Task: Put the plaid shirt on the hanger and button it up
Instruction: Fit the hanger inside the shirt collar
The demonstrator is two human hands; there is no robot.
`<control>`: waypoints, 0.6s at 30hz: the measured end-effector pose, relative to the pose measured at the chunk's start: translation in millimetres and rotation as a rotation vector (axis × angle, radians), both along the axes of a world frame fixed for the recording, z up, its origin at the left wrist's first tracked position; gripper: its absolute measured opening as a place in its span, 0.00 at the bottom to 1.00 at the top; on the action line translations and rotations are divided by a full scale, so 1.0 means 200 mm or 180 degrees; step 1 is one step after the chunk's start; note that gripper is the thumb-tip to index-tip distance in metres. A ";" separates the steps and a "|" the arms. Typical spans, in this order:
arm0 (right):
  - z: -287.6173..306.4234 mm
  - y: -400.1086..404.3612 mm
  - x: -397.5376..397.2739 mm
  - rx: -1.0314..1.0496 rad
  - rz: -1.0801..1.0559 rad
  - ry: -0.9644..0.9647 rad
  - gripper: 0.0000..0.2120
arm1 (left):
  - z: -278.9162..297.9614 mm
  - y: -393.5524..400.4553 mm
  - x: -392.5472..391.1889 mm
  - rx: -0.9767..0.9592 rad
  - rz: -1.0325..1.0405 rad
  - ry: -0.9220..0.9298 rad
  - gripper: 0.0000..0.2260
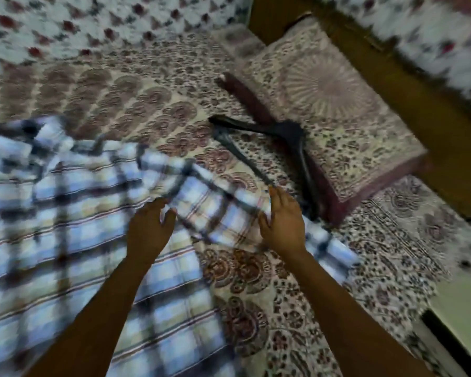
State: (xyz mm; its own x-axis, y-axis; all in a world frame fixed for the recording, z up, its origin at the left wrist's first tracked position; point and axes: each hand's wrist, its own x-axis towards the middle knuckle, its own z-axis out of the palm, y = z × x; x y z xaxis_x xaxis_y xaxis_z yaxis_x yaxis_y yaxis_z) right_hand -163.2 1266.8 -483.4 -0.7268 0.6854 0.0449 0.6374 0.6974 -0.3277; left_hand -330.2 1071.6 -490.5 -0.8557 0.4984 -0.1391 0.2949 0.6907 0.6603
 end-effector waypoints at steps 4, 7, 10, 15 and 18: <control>-0.06 0.23 0.07 0.0143 -0.0732 -0.0075 0.26 | -0.02 0.29 0.04 -0.0073 -0.0286 -0.0115 0.19; -0.10 0.39 0.09 0.0214 -0.1191 -0.0320 0.26 | -0.03 0.42 0.05 -0.0014 -0.0497 0.0000 0.24; -0.15 0.50 0.08 -0.0080 -0.1439 -0.0502 0.26 | -0.05 0.50 0.05 -0.0062 -0.0585 0.0013 0.24; -0.20 0.52 0.04 -0.0192 -0.1660 -0.0729 0.18 | -0.02 0.51 0.01 -0.0065 -0.0677 0.0055 0.23; -0.16 0.53 0.04 -0.0376 -0.1655 -0.0560 0.18 | -0.01 0.47 -0.04 0.0008 -0.0669 0.0043 0.20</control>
State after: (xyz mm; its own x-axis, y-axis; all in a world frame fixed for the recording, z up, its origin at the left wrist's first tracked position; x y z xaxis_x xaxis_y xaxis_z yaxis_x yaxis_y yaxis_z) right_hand -155.9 1373.6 -515.3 -0.2814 0.9485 -0.1453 0.9396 0.2417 -0.2423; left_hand -338.0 1165.7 -492.2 -0.7346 0.6666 -0.1269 0.4412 0.6113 0.6570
